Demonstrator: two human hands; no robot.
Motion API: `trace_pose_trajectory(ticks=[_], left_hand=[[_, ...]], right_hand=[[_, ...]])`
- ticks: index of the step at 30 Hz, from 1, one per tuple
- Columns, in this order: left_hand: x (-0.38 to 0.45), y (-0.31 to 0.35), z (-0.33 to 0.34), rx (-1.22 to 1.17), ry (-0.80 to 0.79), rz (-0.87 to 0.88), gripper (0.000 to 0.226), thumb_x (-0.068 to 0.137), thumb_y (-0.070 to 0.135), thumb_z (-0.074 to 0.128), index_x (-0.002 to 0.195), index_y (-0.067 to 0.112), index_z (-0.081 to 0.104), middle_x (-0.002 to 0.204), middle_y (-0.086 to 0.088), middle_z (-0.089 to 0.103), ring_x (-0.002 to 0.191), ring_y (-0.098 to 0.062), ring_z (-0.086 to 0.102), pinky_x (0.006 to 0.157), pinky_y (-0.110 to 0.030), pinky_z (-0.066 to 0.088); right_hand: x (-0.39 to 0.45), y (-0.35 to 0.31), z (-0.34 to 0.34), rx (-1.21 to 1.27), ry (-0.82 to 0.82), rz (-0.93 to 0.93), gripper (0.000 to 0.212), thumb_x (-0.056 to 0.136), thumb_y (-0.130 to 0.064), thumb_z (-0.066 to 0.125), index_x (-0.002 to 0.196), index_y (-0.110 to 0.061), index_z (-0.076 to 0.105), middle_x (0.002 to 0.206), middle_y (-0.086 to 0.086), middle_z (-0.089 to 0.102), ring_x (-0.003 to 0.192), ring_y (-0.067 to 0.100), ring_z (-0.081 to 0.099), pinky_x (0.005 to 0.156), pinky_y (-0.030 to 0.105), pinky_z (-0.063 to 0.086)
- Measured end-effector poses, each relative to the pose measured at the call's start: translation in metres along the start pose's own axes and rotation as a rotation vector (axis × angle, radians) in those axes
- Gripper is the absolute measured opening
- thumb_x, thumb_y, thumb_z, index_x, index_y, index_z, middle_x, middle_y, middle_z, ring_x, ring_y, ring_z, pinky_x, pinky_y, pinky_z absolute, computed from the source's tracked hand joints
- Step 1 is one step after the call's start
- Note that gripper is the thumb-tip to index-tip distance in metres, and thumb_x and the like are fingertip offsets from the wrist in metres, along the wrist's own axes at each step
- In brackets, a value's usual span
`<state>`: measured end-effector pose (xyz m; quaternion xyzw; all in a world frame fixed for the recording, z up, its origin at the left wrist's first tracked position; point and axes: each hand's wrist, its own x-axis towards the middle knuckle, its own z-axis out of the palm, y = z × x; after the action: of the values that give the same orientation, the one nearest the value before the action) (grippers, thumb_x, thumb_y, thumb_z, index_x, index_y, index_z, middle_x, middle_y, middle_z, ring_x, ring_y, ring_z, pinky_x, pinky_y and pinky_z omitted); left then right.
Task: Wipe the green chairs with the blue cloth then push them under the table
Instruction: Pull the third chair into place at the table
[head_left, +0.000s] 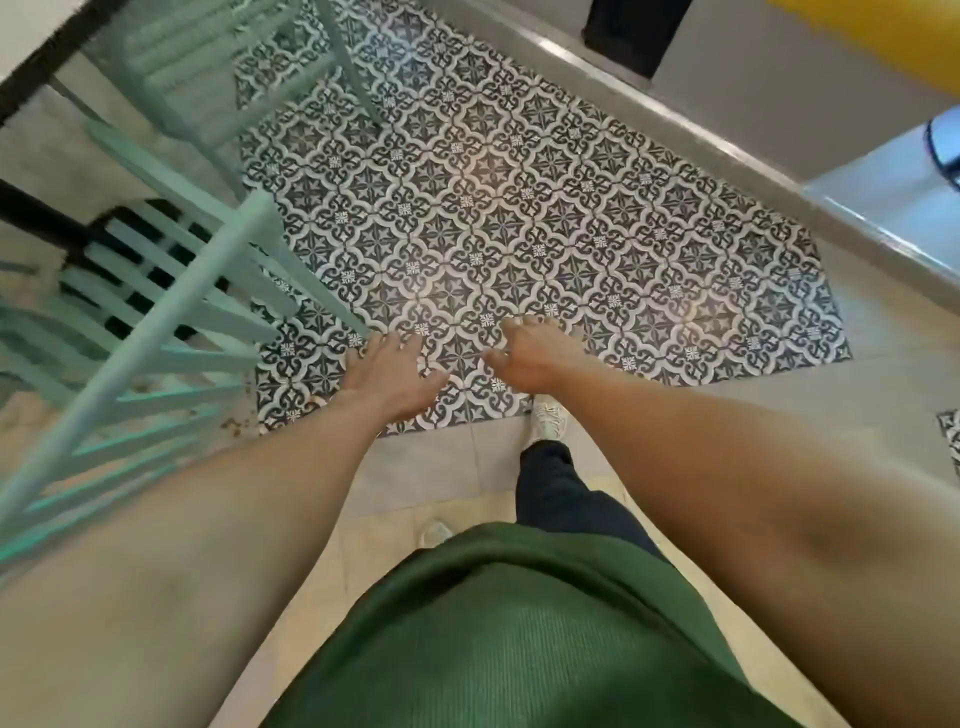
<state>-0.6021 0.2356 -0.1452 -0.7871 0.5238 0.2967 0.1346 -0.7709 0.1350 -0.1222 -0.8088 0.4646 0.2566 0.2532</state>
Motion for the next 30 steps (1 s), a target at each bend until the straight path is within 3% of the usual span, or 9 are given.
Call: trace_pose_trajectory(ticks=[5, 8, 15, 18, 24, 30], left_hand=[[0.059, 0.058, -0.040, -0.001, -0.020, 0.018, 0.072, 0.091, 0.064, 0.034, 0.150, 0.022, 0.031, 0.156, -0.009, 0.033, 0.144, -0.030, 0.026, 0.115, -0.059, 0.022], [0.092, 0.090, -0.065, -0.055, -0.039, -0.030, 0.071, 0.092, 0.064, 0.034, 0.150, 0.023, 0.031, 0.157, -0.008, 0.030, 0.145, -0.029, 0.024, 0.116, -0.058, 0.020], [0.163, 0.132, -0.140, -0.079, 0.027, -0.098, 0.071, 0.095, 0.063, 0.032, 0.151, 0.021, 0.028, 0.158, -0.008, 0.028, 0.145, -0.030, 0.023, 0.115, -0.057, 0.025], [0.199, 0.137, -0.165, -0.098, 0.026, -0.136, 0.071, 0.094, 0.065, 0.031, 0.152, 0.023, 0.026, 0.159, -0.008, 0.026, 0.146, -0.030, 0.021, 0.114, -0.058, 0.026], [0.289, 0.129, -0.218, -0.132, 0.025, -0.199, 0.082, 0.090, 0.075, 0.021, 0.155, 0.026, 0.014, 0.162, -0.008, 0.014, 0.148, -0.031, 0.014, 0.117, -0.058, 0.015], [0.381, 0.106, -0.309, -0.234, 0.086, -0.264, 0.084, 0.089, 0.074, 0.026, 0.156, 0.025, 0.010, 0.163, -0.011, 0.006, 0.149, -0.033, 0.005, 0.117, -0.060, 0.005]], right_hand=[[0.046, 0.061, -0.051, 0.062, -0.060, 0.033, 0.061, 0.095, -0.055, 0.037, 0.144, -0.019, 0.034, 0.144, 0.012, 0.047, 0.131, 0.033, 0.043, 0.110, 0.062, 0.024], [0.073, 0.087, -0.086, 0.053, -0.066, 0.006, 0.059, 0.095, -0.054, 0.038, 0.142, -0.019, 0.035, 0.141, 0.013, 0.049, 0.128, 0.032, 0.046, 0.108, 0.059, 0.031], [0.143, 0.117, -0.170, -0.033, -0.041, -0.088, 0.064, 0.094, -0.059, 0.038, 0.146, -0.022, 0.030, 0.147, 0.012, 0.043, 0.132, 0.033, 0.043, 0.109, 0.062, 0.028], [0.178, 0.121, -0.203, -0.078, -0.046, -0.136, 0.068, 0.094, -0.060, 0.038, 0.149, -0.022, 0.026, 0.154, 0.013, 0.032, 0.139, 0.035, 0.032, 0.112, 0.063, 0.022], [0.277, 0.120, -0.282, -0.167, -0.023, -0.181, 0.071, 0.093, -0.062, 0.039, 0.151, -0.025, 0.020, 0.159, 0.011, 0.020, 0.145, 0.036, 0.019, 0.113, 0.066, 0.013], [0.376, 0.096, -0.396, -0.235, 0.021, -0.207, 0.076, 0.091, -0.065, 0.041, 0.152, -0.028, 0.015, 0.160, 0.012, 0.017, 0.145, 0.036, 0.016, 0.112, 0.068, 0.010]])
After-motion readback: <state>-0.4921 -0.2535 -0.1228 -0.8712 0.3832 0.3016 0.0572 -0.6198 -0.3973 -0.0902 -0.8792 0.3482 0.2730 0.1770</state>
